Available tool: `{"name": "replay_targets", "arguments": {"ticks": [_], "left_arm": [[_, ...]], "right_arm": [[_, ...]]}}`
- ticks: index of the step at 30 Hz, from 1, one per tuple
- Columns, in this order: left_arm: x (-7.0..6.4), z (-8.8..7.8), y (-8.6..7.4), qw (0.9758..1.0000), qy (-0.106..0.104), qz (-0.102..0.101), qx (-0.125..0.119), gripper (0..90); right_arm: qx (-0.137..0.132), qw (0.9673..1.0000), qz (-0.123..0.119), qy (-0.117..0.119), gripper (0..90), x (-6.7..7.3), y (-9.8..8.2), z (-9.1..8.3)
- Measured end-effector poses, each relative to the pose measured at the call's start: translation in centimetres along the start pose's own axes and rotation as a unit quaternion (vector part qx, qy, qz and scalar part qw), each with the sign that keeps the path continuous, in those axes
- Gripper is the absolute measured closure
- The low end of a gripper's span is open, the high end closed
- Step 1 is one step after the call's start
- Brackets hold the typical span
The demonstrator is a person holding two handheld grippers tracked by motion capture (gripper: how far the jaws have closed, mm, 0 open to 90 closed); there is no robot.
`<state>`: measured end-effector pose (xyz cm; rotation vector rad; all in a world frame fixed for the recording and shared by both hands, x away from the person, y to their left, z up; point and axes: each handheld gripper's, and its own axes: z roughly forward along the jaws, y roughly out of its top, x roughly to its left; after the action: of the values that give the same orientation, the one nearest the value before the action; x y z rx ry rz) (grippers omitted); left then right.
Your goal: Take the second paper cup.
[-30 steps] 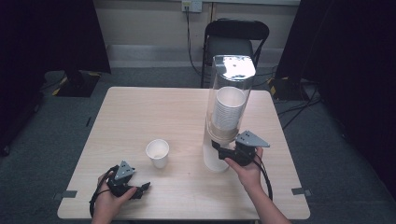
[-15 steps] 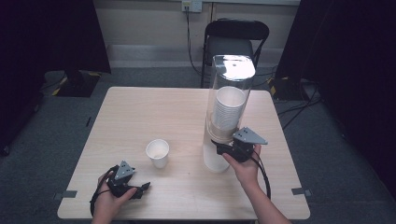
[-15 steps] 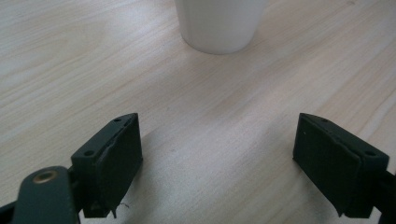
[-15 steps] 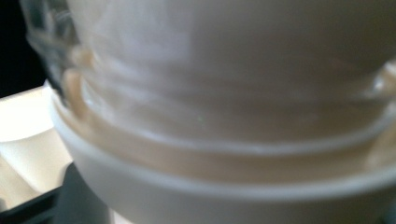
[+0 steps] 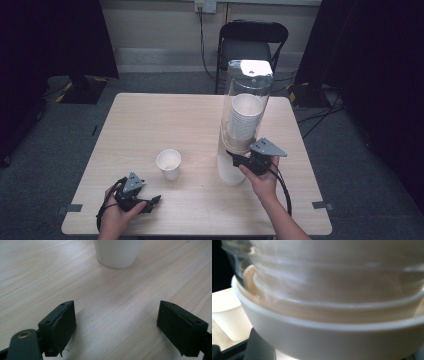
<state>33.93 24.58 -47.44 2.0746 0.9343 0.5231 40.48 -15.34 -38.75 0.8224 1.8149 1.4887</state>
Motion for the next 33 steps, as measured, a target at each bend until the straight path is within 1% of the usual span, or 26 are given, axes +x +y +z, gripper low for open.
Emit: {"name": "replay_targets", "arguments": {"ticks": [4,6,10,11,14,15,16,17,18,19,20,21,22,23,24,25,26,27,28,29,30,31,33], "left_arm": [[0.0,0.0,0.0,1.0000,0.000,0.000,0.000,15.1],[0.0,0.0,0.0,1.0000,0.000,0.000,0.000,15.1],[0.0,0.0,0.0,1.0000,0.001,0.002,0.001,15.2],[0.0,0.0,0.0,1.0000,0.001,0.002,0.001,15.2],[0.0,0.0,0.0,1.0000,0.001,0.002,0.002,15.3],[0.0,0.0,0.0,1.0000,0.001,0.002,0.001,15.4],[-0.1,0.0,0.0,1.0000,0.000,-0.004,0.000,15.4],[0.0,-0.2,-0.1,1.0000,-0.001,0.002,0.001,15.8],[0.0,-0.2,-0.1,1.0000,-0.001,0.002,0.001,15.6],[0.0,-0.2,-0.2,1.0000,-0.006,0.000,-0.002,15.5],[0.0,-0.2,-0.2,1.0000,-0.006,0.000,-0.002,15.8],[-0.1,-0.2,-0.2,1.0000,-0.006,0.000,-0.001,15.8],[-0.1,-0.2,-0.2,1.0000,-0.005,-0.002,-0.002,15.8],[-0.1,-0.2,-0.2,1.0000,-0.006,-0.002,-0.002,15.6],[0.0,-0.2,-0.1,1.0000,-0.004,0.004,0.001,15.3],[0.0,-0.1,-0.1,1.0000,-0.006,0.000,0.001,15.1],[0.1,-0.1,-0.1,1.0000,-0.006,0.003,0.001,15.1],[0.1,-0.1,-0.1,1.0000,-0.006,0.002,0.001,15.1],[0.0,-0.1,-0.1,1.0000,-0.005,0.002,0.000,15.2],[0.0,-0.1,-0.1,1.0000,-0.005,0.002,0.000,15.4],[0.0,-0.2,-0.1,1.0000,-0.003,0.004,0.001,15.4],[-0.1,-0.2,-0.2,1.0000,-0.004,-0.001,-0.001,15.6],[-0.1,-0.2,-0.2,1.0000,-0.004,-0.002,-0.002,15.6]], "right_arm": [[0.003,1.0000,0.001,-0.003,33.1,0.0,-0.2,0.0],[0.001,1.0000,0.002,0.000,33.3,0.0,-0.3,0.1],[0.011,0.9999,0.000,0.005,34.0,-0.1,-0.4,0.0],[0.008,0.9999,0.008,0.010,34.6,-0.2,-0.7,0.1],[0.010,0.9999,0.007,0.009,36.4,-0.2,-1.0,0.2],[0.119,0.9928,-0.012,-0.002,36.9,-0.4,-3.6,1.0],[0.119,0.9928,-0.012,-0.002,36.9,-0.4,-3.6,1.0],[0.104,0.9944,0.019,-0.003,36.8,-1.0,-6.7,0.0],[0.104,0.9944,0.019,0.001,36.8,-0.9,-6.6,0.0],[0.112,0.9937,0.008,0.000,36.7,-0.8,-6.2,-0.1],[0.123,0.9924,-0.002,0.003,36.6,-0.8,-5.7,-0.2],[0.123,0.9924,-0.002,0.003,36.6,-0.8,-5.7,-0.2],[0.128,0.9917,-0.010,0.006,36.5,-0.9,-5.3,-0.4],[0.134,0.9909,-0.013,0.012,36.3,-1.0,-5.1,-0.5],[0.140,0.9900,-0.014,0.014,36.2,-1.0,-5.1,-0.6],[0.145,0.9891,-0.024,0.016,36.1,-1.0,-5.0,-0.6],[0.147,0.9887,-0.022,0.018,36.1,-1.0,-5.2,-0.5],[0.147,0.9887,-0.022,0.018,36.1,-1.0,-5.2,-0.5],[0.145,0.9892,-0.015,0.018,36.0,-0.9,-5.5,-0.7],[0.145,0.9892,-0.015,0.018,36.0,-0.9,-5.5,-0.7],[0.150,0.9885,-0.013,0.017,36.0,-0.9,-5.7,-0.8],[0.155,0.9876,-0.022,0.018,35.9,-1.1,-5.8,-1.2],[0.154,0.9878,-0.021,0.016,35.9,-1.2,-5.7,-1.4]]}}
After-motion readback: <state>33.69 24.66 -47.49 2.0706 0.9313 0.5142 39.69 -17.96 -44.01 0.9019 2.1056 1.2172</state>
